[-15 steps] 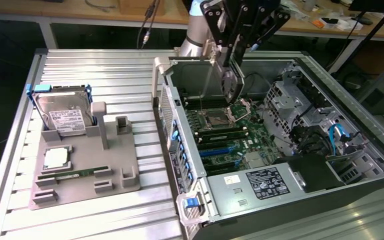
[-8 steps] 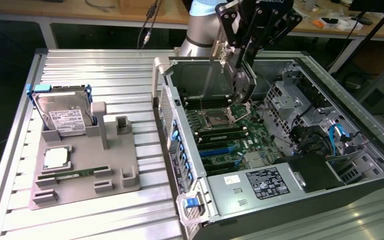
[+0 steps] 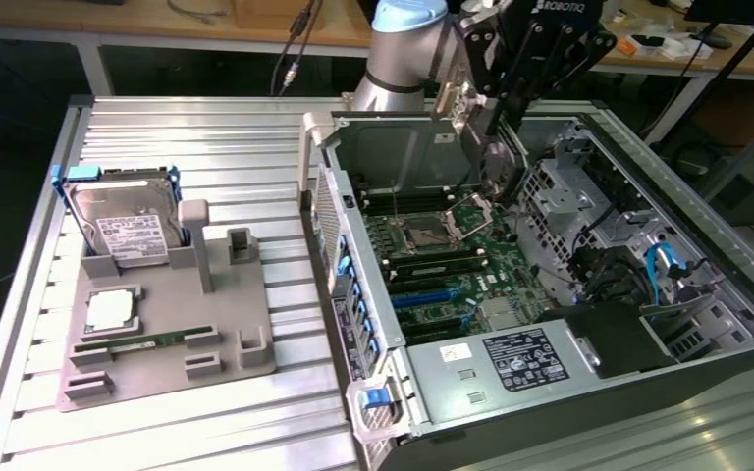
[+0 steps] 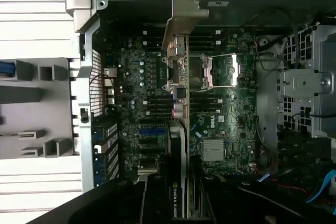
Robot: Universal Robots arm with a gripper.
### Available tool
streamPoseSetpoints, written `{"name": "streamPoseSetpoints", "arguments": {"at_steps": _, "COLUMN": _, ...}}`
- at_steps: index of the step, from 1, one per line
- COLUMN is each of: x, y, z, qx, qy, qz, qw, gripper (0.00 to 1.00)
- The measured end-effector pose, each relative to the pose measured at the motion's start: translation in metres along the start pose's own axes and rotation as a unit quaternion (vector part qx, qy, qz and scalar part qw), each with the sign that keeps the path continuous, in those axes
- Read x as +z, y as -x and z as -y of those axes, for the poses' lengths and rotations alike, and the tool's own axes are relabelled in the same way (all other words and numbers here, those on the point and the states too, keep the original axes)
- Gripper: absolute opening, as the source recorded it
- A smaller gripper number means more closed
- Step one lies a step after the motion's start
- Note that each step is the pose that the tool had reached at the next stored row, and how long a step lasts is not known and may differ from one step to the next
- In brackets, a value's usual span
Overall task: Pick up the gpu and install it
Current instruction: 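Pick up the gpu and move the gpu toward the slot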
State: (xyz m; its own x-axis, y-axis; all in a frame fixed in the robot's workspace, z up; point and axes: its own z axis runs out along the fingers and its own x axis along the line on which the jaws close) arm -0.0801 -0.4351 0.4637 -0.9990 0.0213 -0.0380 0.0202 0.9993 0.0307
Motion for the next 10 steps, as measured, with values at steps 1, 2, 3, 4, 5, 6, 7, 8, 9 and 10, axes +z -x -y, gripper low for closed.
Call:
{"name": "streamPoseSetpoints", "arguments": {"at_steps": 1, "x": 0.0004, "y": 0.003, "z": 0.0000, "qx": 0.000, "qy": 0.0000, "qz": 0.0000, "qw": 1.0000, "gripper": 0.27}}
{"name": "streamPoseSetpoints", "arguments": {"at_steps": 2, "x": 0.0010, "y": 0.007, "z": -0.0001, "qx": 0.000, "qy": 0.0000, "qz": 0.0000, "qw": 1.0000, "gripper": 0.27}}
{"name": "streamPoseSetpoints", "arguments": {"at_steps": 3, "x": 0.0016, "y": 0.011, "z": -0.0002, "qx": 0.000, "qy": 0.0000, "qz": 0.0000, "qw": 1.0000, "gripper": 0.27}}
{"name": "streamPoseSetpoints", "arguments": {"at_steps": 4, "x": 0.0020, "y": 0.015, "z": -0.0003, "qx": 0.000, "qy": 0.0000, "qz": 0.0000, "qw": 1.0000, "gripper": 0.27}}
{"name": "streamPoseSetpoints", "arguments": {"at_steps": 5, "x": 0.0024, "y": 0.018, "z": -0.0003, "qx": 0.000, "qy": 0.0000, "qz": 0.0000, "qw": 1.0000, "gripper": 0.27}}
{"name": "streamPoseSetpoints", "arguments": {"at_steps": 6, "x": 0.0028, "y": 0.022, "z": -0.0004, "qx": 0.000, "qy": 0.0000, "qz": 0.0000, "qw": 1.0000, "gripper": 0.27}}
{"name": "streamPoseSetpoints", "arguments": {"at_steps": 7, "x": 0.0032, "y": 0.025, "z": -0.0004, "qx": 0.000, "qy": 0.0000, "qz": 0.0000, "qw": 1.0000, "gripper": 0.27}}
{"name": "streamPoseSetpoints", "arguments": {"at_steps": 8, "x": 0.0036, "y": 0.028, "z": -0.0005, "qx": 0.000, "qy": 0.0000, "qz": 0.0000, "qw": 1.0000, "gripper": 0.27}}
{"name": "streamPoseSetpoints", "arguments": {"at_steps": 9, "x": 0.0039, "y": 0.031, "z": -0.0005, "qx": 0.000, "qy": 0.0000, "qz": 0.0000, "qw": 1.0000, "gripper": 0.27}}
{"name": "streamPoseSetpoints", "arguments": {"at_steps": 10, "x": 0.0042, "y": 0.034, "z": -0.0006, "qx": 0.000, "qy": 0.0000, "qz": 0.0000, "qw": 1.0000, "gripper": 0.27}}
